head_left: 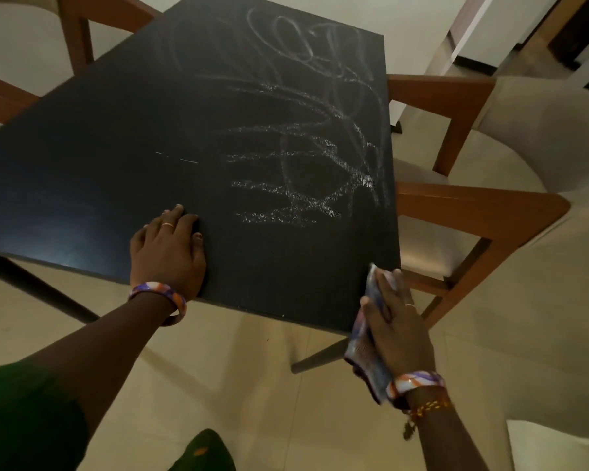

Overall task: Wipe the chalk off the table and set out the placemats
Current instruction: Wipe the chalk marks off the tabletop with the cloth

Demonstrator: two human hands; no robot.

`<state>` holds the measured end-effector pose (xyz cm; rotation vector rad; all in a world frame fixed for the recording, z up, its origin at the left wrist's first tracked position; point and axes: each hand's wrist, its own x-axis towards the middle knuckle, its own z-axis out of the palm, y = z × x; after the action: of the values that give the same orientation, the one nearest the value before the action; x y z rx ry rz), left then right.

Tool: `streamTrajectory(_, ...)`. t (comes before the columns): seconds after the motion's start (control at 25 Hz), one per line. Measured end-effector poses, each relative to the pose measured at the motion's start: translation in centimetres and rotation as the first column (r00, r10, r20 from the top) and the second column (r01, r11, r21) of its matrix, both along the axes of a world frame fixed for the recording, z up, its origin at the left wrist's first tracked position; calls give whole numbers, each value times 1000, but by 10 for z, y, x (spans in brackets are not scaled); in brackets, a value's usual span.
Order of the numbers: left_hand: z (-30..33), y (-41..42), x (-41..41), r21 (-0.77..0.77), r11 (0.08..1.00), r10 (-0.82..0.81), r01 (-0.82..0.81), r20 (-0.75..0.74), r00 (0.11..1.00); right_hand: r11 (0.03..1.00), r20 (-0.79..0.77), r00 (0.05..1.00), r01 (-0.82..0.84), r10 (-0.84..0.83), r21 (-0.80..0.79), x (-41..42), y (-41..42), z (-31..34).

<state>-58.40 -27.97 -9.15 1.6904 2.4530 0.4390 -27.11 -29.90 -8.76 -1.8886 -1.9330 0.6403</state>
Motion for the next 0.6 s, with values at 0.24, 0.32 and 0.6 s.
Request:
streamTrajectory(0.24, 5, 0, 0, -33, 999, -9, 9, 4, 1000, 982, -39, 993, 102, -109, -157, -12, 130, 9)
streamTrajectory(0.32, 6, 1, 0, -36, 999, -10, 10, 0, 1000, 979, -24, 992, 119, -124, -164, -14, 141, 9)
streamTrajectory(0.6, 3, 2, -1, -20, 1000, 4, -4, 3, 1000, 995, 127, 988, 95, -92, -19, -8, 35, -9)
